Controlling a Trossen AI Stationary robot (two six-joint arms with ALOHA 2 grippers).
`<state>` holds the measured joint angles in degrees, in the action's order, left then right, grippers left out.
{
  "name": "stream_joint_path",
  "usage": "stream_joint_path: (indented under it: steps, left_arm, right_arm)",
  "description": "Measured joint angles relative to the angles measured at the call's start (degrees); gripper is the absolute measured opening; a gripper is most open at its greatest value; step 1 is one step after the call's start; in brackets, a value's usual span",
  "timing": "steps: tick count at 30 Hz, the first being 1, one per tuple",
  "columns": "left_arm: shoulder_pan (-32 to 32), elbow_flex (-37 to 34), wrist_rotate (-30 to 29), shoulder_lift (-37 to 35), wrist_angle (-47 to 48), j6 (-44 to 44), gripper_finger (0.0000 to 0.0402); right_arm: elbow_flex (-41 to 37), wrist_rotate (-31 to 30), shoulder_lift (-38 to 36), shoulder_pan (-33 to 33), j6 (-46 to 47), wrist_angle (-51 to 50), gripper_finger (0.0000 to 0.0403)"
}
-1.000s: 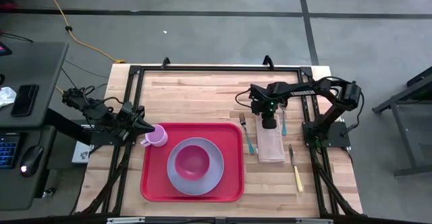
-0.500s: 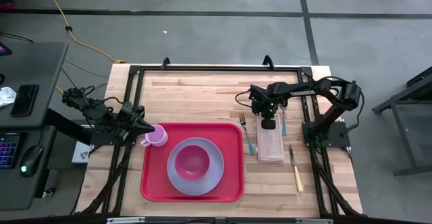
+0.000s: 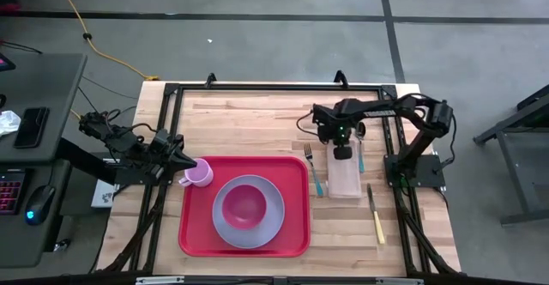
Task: Set up tray
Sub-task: Put the brown table napkin to the right of the white plate on the red tray
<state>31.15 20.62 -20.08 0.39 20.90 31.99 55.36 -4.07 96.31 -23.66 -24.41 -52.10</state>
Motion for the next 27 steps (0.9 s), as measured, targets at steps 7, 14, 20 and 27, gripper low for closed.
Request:
stream_joint_path:
  steps: [7,14,20,27]
  left_arm:
    - [0.0,0.0,0.0,0.0,0.1,-0.1,0.0049]
    - [0.0,0.0,-0.1,0.0,0.1,-0.2,0.0049]
    - [0.0,0.0,-0.2,0.0,0.1,-0.2,0.0049]
    - [0.0,0.0,-0.2,0.0,0.2,-0.2,0.0049]
  right_arm:
    - [3.3,-1.9,-0.1,0.0,-1.6,-2.6,0.0]
    - [6.8,-4.3,-0.1,0.1,-2.7,-3.4,0.0]
    - [10.1,-7.1,-0.2,0.0,-4.4,-5.1,0.0]
    - [12.9,-11.3,-0.2,0.0,-4.8,-6.8,0.0]
